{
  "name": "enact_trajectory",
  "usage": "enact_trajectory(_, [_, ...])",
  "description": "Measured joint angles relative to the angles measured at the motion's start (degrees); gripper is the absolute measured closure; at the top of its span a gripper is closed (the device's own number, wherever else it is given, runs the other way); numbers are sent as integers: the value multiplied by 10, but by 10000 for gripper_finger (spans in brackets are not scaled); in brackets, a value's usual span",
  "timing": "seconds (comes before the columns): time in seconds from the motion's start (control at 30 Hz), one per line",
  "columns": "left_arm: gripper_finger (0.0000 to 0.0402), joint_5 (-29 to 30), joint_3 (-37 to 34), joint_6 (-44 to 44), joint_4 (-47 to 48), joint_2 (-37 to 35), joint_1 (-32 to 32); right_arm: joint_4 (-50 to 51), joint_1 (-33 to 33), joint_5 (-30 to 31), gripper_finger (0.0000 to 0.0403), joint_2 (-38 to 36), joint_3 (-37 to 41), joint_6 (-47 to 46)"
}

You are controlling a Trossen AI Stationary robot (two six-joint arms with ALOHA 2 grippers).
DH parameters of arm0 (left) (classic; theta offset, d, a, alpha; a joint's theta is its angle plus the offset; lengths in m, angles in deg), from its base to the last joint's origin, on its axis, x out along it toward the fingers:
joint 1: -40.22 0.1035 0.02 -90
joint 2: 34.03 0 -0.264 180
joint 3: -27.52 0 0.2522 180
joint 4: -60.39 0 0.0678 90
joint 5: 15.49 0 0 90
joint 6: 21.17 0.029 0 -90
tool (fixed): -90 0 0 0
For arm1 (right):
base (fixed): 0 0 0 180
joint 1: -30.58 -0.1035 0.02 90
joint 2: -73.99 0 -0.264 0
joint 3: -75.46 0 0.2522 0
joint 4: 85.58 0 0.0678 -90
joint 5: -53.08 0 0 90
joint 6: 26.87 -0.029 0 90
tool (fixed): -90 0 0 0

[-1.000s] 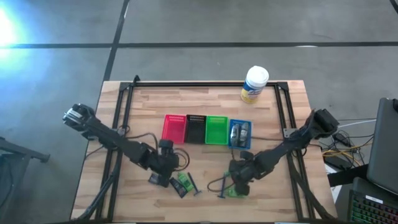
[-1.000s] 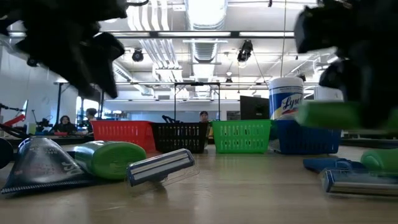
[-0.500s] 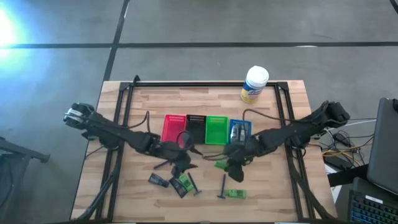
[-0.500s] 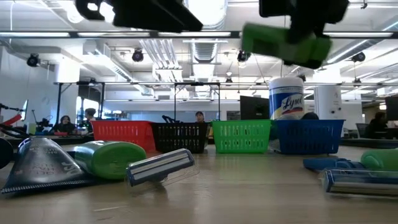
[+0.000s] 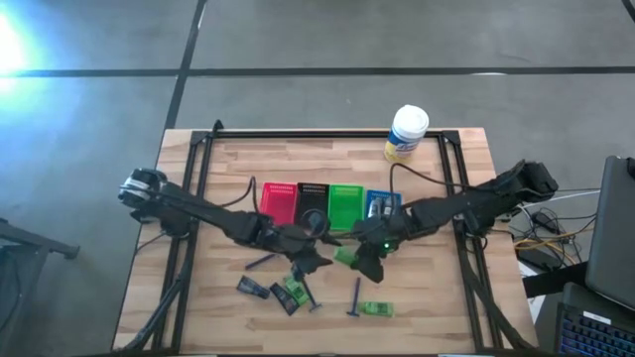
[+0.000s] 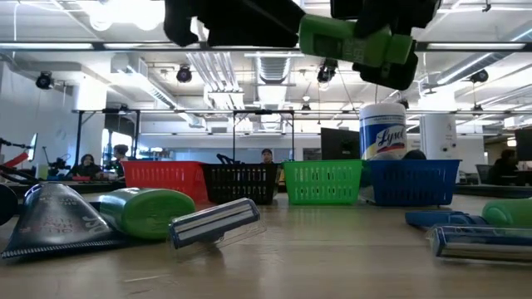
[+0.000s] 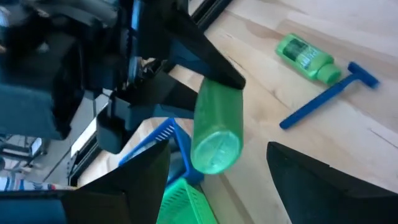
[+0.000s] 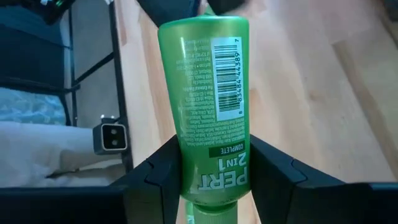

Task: Pick & Place Travel size toiletries
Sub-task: Put the green shampoo into the black bin

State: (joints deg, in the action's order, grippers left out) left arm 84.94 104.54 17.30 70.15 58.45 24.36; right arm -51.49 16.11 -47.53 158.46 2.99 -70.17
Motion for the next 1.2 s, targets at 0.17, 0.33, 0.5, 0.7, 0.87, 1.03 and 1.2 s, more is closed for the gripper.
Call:
enact_trajectory(0.17, [129, -12, 15, 5, -14, 23, 6, -6, 1, -1, 262, 0, 0, -5])
enact_trajectory(0.33, [130, -18, 32, 28, -9, 39, 5, -5, 0, -3, 262, 0, -14, -4])
enact_trajectory(0.5, [156, -17, 41, 29, -11, 43, 5, -5, 1, -4, 262, 0, -17, -2])
enact_trajectory(0.7, [215, -15, 41, 29, -10, 42, 5, -5, 2, -4, 262, 0, -16, -2])
enact_trajectory(0.87, [252, -15, 41, 30, -10, 42, 1, -4, 5, -6, 261, 0, -16, -3])
enact_trajectory(1.03, [250, -13, 41, 31, -12, 42, -3, -5, 10, -8, 260, 0, -16, -3])
enact_trajectory(1.2, [236, -11, 41, 37, -11, 42, -3, -5, 14, -8, 260, 0, -15, -3])
